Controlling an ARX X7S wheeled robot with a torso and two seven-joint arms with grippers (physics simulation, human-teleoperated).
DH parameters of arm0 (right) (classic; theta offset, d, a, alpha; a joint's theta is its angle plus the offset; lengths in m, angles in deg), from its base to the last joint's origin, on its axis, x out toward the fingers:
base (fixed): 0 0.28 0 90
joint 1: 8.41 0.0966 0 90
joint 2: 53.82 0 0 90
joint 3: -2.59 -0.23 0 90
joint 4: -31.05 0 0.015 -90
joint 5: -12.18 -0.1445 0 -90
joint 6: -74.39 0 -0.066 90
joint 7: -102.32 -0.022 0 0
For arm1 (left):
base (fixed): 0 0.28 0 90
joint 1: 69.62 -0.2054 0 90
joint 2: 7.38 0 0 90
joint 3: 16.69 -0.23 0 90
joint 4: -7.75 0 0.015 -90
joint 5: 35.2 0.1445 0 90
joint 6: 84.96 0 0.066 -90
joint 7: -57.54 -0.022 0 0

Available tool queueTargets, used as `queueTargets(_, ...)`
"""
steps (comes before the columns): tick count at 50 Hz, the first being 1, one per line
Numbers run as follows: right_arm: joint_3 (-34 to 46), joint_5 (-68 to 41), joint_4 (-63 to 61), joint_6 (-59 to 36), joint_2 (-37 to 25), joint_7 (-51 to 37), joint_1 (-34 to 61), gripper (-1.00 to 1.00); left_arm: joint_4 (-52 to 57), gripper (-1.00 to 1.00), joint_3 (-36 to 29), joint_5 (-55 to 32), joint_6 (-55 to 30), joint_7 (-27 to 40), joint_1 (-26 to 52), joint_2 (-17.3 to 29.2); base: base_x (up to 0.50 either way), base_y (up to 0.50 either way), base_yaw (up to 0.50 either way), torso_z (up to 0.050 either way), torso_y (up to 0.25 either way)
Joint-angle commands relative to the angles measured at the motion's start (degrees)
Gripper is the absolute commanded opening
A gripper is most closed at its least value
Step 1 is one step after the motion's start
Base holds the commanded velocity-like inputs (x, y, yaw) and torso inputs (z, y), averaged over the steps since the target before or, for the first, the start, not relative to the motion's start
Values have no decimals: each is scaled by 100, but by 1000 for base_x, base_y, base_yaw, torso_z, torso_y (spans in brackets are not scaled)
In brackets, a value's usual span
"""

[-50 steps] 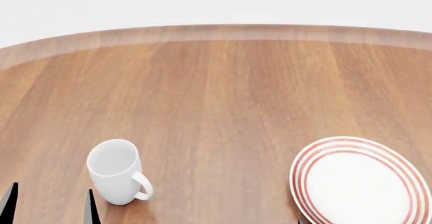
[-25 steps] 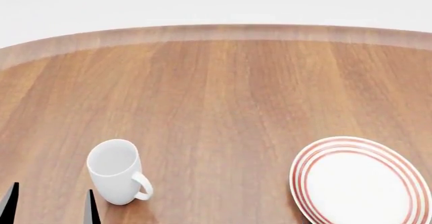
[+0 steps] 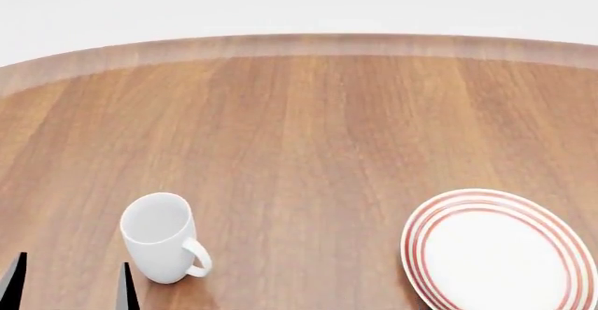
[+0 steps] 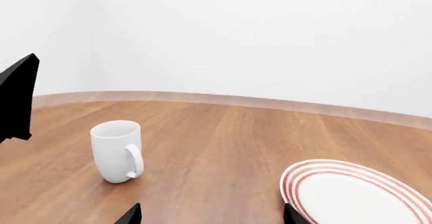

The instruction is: Pick up the red mug and put it on the plate

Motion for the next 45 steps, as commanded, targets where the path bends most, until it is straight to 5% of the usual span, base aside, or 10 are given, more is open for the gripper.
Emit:
queueTargets(1,86,58,323,593,7,68,-274,100,-6,100,-20,-5,11,20,7,10,0,0,0,0,0)
queueTargets(45,465,56,1760,1318,273,281,-199,100,-18,100,-95,-18,34,81,29,50,0,0,0,0,0)
